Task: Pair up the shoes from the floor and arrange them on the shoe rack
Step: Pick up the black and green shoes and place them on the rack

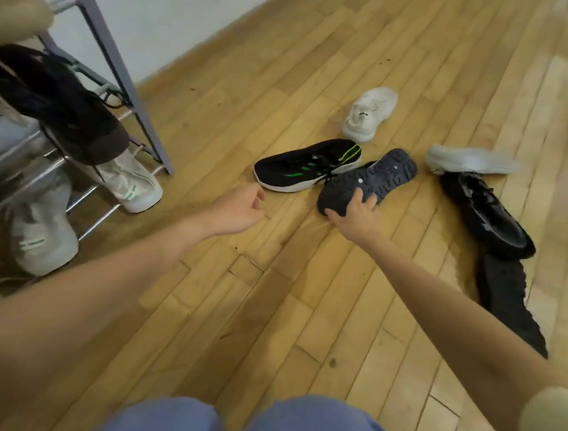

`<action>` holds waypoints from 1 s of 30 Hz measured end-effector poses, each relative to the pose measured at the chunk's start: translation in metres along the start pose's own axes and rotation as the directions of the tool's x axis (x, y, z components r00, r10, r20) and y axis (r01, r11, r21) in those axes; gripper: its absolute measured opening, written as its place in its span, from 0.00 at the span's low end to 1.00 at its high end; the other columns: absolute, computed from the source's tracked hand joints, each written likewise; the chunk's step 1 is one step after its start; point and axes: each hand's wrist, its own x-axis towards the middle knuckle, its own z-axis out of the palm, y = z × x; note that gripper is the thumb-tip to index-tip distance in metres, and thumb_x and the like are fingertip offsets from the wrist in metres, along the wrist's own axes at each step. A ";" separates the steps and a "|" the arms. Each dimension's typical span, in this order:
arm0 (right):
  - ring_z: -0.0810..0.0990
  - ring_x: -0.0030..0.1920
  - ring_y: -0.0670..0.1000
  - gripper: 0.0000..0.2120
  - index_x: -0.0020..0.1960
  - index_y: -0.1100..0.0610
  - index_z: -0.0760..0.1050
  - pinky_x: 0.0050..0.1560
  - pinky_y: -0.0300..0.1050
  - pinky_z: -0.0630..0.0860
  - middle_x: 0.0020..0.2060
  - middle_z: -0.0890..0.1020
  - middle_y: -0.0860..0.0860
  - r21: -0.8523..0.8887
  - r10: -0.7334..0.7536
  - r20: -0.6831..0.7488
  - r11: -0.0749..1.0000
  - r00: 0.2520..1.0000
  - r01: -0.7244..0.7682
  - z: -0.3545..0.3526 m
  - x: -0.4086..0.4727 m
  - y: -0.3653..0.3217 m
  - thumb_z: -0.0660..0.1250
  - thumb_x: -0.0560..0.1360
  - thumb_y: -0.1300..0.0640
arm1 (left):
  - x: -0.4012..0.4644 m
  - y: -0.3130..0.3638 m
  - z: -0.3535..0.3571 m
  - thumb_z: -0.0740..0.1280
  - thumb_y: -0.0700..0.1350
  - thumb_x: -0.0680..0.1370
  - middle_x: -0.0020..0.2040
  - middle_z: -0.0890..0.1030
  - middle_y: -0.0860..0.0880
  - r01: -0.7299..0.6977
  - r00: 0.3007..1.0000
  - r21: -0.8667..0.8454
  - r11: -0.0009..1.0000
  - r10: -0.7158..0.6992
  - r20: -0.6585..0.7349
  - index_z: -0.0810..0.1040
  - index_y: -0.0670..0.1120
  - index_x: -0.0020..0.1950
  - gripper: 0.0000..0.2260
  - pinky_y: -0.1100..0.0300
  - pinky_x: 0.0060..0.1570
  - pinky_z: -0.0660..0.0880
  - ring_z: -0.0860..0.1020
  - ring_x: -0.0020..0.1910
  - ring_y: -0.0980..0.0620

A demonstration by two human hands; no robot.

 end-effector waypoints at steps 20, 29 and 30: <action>0.57 0.70 0.78 0.42 0.78 0.48 0.36 0.65 0.69 0.65 0.74 0.50 0.73 -0.346 -0.177 -0.179 0.932 0.968 0.107 0.030 0.014 0.015 0.59 0.76 0.37 | 0.031 -0.044 0.016 0.66 0.42 0.77 0.51 0.78 0.45 0.030 0.999 -0.029 0.999 -0.028 0.037 0.72 0.46 0.56 0.09 0.50 0.55 0.73 0.77 0.51 0.45; 0.77 0.52 0.67 0.16 0.67 0.54 0.60 0.43 0.56 0.79 0.75 0.51 0.66 0.279 0.040 -0.474 0.954 0.879 0.107 -0.005 -0.016 0.037 0.55 0.81 0.54 | 0.017 -0.013 0.009 0.64 0.43 0.78 0.55 0.77 0.47 -0.006 0.998 -0.007 1.000 0.007 0.061 0.73 0.44 0.62 0.13 0.55 0.52 0.71 0.75 0.54 0.48; 0.78 0.47 0.63 0.15 0.65 0.55 0.61 0.39 0.54 0.78 0.73 0.56 0.65 0.344 0.090 -0.487 0.934 0.869 0.096 -0.008 -0.022 0.036 0.56 0.80 0.53 | 0.016 -0.005 0.010 0.64 0.44 0.78 0.55 0.77 0.47 -0.029 0.997 -0.002 1.000 0.029 0.069 0.72 0.44 0.63 0.13 0.56 0.52 0.71 0.75 0.53 0.49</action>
